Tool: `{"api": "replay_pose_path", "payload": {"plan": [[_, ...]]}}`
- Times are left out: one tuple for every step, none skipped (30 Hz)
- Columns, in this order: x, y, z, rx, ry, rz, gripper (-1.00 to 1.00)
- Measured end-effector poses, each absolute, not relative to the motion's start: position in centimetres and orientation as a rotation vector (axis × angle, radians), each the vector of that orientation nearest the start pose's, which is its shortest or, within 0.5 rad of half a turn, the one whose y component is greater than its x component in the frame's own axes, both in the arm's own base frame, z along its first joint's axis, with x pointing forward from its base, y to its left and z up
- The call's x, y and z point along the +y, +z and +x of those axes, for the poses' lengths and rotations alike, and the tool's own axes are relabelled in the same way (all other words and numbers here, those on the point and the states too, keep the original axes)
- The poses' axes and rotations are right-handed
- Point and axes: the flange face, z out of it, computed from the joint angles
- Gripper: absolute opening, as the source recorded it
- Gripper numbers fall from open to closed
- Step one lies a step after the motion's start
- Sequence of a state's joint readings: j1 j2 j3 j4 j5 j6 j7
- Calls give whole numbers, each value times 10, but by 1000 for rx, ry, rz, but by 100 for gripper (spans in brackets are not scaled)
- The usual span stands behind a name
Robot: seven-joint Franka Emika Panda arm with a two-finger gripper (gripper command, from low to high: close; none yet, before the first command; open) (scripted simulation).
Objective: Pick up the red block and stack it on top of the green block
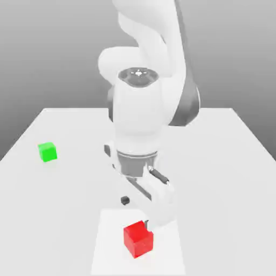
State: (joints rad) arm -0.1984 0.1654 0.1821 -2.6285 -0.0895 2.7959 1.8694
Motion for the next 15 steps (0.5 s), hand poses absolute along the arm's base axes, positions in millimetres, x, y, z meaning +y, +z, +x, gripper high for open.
{"api": "replay_pose_path", "payload": {"plan": [[0, 181, 430, 2466, -3, -1942, 0], [1, 169, 430, 2468, -1, -1940, 0], [1, 158, 429, 2468, 0, -1940, 0], [1, 149, 428, 2468, 1, -1941, -100], [1, 149, 428, 2468, 1, -1941, -100], [1, 149, 428, 2468, 1, -1941, -100], [1, 149, 428, 2468, 0, -1941, -100], [1, 149, 428, 2467, -1, -1940, -100], [1, 149, 428, 2467, -1, -1940, -100], [1, 145, 428, 2468, -1, -1940, -100], [1, 148, 428, 2468, -1, -1939, -100], [1, 156, 429, 2469, -2, -1939, -100], [1, 165, 429, 2469, -2, -1938, -100], [1, 176, 429, 2469, -2, -1938, -100], [1, 186, 429, 2469, -2, -1938, -100]]}}
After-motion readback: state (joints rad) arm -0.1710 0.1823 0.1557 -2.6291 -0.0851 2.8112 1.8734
